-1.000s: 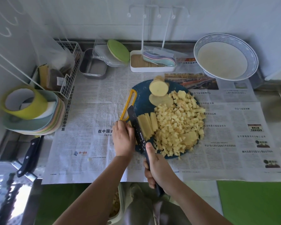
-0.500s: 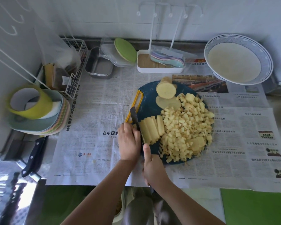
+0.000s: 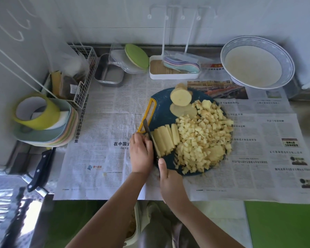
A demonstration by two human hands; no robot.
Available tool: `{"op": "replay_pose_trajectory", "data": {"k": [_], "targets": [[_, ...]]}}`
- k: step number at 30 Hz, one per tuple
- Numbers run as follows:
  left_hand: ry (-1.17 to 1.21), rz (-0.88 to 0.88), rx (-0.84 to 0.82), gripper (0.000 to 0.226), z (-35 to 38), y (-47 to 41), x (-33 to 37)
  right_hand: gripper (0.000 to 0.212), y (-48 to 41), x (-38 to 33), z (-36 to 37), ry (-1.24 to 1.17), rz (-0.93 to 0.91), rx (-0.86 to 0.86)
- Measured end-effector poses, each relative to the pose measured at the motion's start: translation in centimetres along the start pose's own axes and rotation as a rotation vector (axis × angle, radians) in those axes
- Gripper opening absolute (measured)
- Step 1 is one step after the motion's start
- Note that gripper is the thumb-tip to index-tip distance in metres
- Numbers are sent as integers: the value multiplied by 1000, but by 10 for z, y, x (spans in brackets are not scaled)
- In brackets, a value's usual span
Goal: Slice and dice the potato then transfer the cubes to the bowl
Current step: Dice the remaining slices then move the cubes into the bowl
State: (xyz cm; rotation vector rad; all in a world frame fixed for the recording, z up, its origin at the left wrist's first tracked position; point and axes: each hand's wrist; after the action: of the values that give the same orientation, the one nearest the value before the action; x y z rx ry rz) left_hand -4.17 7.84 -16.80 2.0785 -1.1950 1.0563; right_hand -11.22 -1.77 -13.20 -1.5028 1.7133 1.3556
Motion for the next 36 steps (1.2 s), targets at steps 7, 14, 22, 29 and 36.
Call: {"op": "replay_pose_trajectory", "data": {"k": [7, 14, 22, 29, 36], "targets": [[-87, -250, -351, 18, -34, -17, 12, 61, -3, -9, -1, 191, -92, 31], [46, -462, -623, 19, -57, -40, 7, 56, -3, -3, 2, 44, -23, -16], [147, -566, -668, 24, -60, -31, 14, 61, -4, -10, -2, 260, -64, -6], [227, -608, -720, 26, -65, -36, 16, 64, -2, -10, -10, -250, 87, 3], [189, -587, -771, 26, -68, -41, 14, 64, 0, -19, -37, -434, 230, -152]]}}
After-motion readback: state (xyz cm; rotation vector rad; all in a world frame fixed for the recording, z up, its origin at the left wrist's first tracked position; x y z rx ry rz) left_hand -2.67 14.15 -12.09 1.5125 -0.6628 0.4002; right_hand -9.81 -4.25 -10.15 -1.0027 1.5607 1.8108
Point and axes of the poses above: each hand's wrist, its own y-axis away from the middle knuckle, its own z-axis out of the palm, x = y × z, and after that the axes turned 11 degrees about -z, right-handed
